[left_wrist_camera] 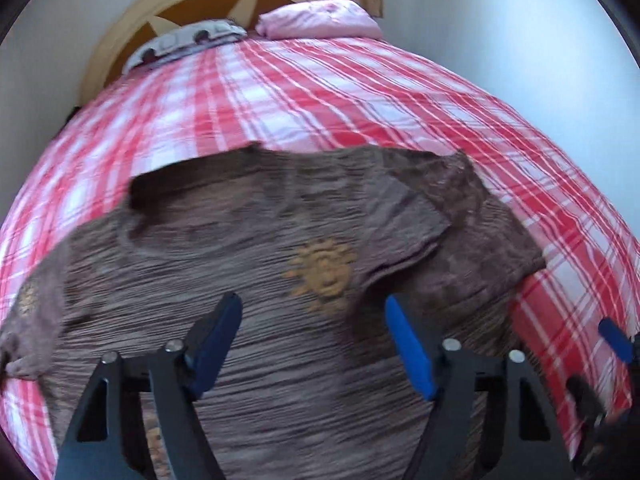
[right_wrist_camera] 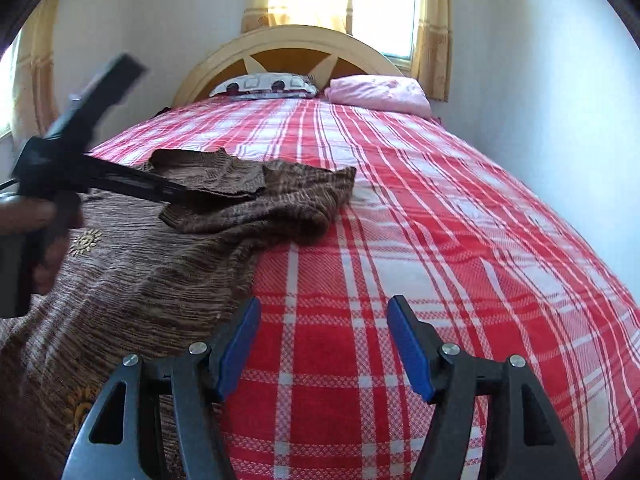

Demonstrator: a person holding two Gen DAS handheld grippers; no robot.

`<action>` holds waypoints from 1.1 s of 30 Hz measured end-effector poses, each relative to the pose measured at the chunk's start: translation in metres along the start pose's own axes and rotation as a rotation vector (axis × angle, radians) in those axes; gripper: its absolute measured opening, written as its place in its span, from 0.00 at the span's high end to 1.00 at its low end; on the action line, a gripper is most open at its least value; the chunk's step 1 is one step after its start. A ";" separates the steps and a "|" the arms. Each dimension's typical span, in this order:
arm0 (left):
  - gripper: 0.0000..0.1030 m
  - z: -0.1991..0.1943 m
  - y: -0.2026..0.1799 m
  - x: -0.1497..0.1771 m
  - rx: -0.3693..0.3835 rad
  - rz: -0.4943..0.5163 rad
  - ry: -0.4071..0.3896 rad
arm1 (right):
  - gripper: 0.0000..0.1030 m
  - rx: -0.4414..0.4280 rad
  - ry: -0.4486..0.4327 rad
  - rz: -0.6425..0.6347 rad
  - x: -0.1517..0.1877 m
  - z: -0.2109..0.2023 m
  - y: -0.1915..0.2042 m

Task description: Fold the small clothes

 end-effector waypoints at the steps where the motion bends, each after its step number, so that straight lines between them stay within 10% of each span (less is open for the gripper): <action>1: 0.27 0.002 -0.006 0.001 0.001 0.011 0.003 | 0.36 0.006 0.007 -0.010 0.001 0.002 0.002; 9: 0.48 0.030 -0.016 -0.012 0.016 0.031 0.022 | 0.36 0.039 0.060 -0.028 0.006 0.014 0.003; 12: 0.92 0.035 -0.012 -0.018 0.064 0.002 0.034 | 0.36 0.038 0.077 -0.022 0.007 0.018 0.001; 33: 0.96 -0.009 0.069 -0.024 0.216 -0.237 -0.017 | 0.33 0.050 0.082 -0.026 0.009 0.020 0.001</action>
Point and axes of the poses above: each gripper's, at about its wrist camera, not at the fingertips, and z roughly the way its jaws point, y to its left, x to its underside, the point moved 9 cm from there along z, roughly the way its jaws point, and after that the axes turned 5 degrees about y, right-handed, at the moved point
